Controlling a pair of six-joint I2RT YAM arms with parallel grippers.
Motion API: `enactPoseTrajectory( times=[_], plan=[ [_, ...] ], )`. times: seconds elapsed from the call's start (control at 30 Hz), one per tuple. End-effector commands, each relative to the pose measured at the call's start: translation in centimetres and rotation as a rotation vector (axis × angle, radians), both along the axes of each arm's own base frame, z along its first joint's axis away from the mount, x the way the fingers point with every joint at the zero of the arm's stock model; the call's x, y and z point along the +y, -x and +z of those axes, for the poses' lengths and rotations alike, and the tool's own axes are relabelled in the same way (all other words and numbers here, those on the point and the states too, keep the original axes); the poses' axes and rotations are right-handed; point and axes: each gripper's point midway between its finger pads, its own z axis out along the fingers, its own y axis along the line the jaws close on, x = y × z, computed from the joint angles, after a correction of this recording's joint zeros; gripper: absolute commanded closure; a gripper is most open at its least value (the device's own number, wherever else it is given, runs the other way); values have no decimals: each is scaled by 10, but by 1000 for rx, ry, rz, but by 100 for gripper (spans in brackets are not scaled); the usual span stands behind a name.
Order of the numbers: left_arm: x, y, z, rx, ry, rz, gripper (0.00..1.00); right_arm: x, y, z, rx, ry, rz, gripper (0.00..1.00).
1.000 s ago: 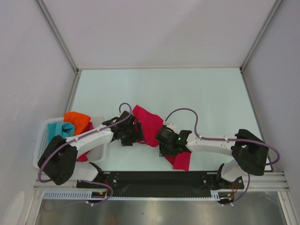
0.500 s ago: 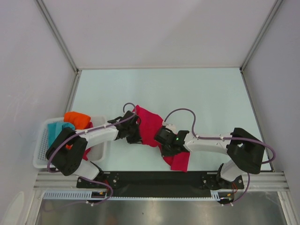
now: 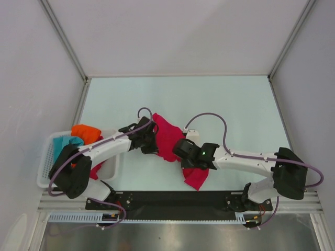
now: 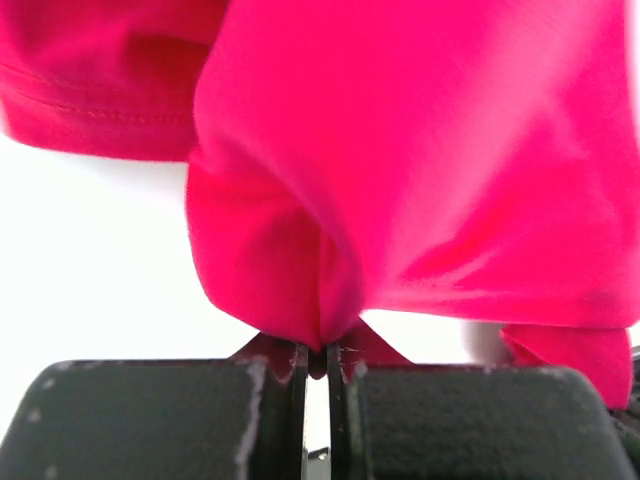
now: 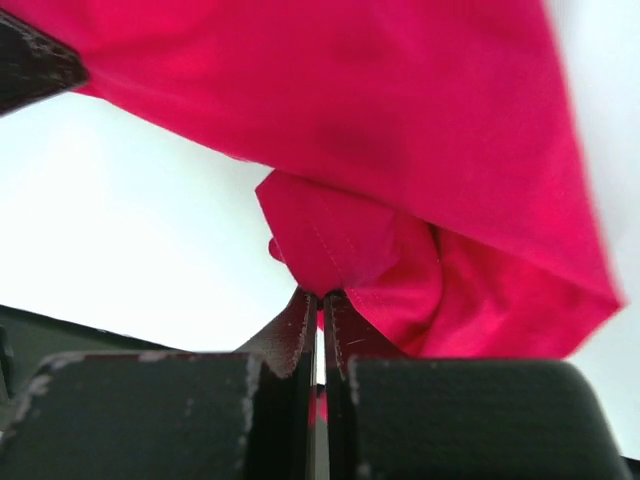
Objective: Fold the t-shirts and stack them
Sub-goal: Flatten out the tshirt
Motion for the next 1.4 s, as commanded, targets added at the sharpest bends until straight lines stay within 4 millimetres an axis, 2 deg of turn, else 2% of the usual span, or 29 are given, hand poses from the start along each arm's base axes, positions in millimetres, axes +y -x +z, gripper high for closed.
enactPoseTrajectory(
  times=[0.0,0.03,0.1,0.27,0.53,0.6,0.63,0.67,0.73,0.77,0.83,0.87,0.97,1.1,1.23,1.37],
  plan=[
    [2,-30,74,-189,-17,2,100,3,-21,58,-190,6,-33,100],
    [7,-27,81,-189,-36,-3,100,2,-24,65,-219,16,-44,100],
    [9,-34,111,-252,-24,7,100,5,-21,79,-243,14,-39,100],
    [23,-26,152,-305,-27,26,100,2,-18,111,-316,0,-65,100],
    [50,4,178,-332,-12,66,100,-6,-2,156,-438,-15,-127,100],
    [56,12,182,-329,-8,79,100,-12,0,162,-477,12,-145,100],
    [60,16,190,-347,8,86,100,-9,7,169,-489,-1,-138,100],
    [62,18,196,-360,16,95,100,-14,11,170,-490,3,-168,100],
    [70,26,205,-369,25,109,100,-14,12,181,-537,0,-194,100],
    [72,27,213,-385,30,117,100,-16,19,183,-543,-1,-200,100],
    [79,34,220,-393,28,125,100,-25,21,186,-584,48,-212,100],
    [85,34,227,-413,19,140,100,-22,25,193,-584,-3,-252,100],
    [100,44,234,-419,-9,162,100,-27,27,197,-604,-14,-241,100],
    [104,52,237,-422,6,158,100,-39,26,194,-579,-51,-285,100],
    [105,59,228,-406,8,149,100,-50,22,192,-572,-56,-311,100],
    [111,66,220,-391,-8,143,99,-69,11,196,-573,-73,-373,100]
  ],
)
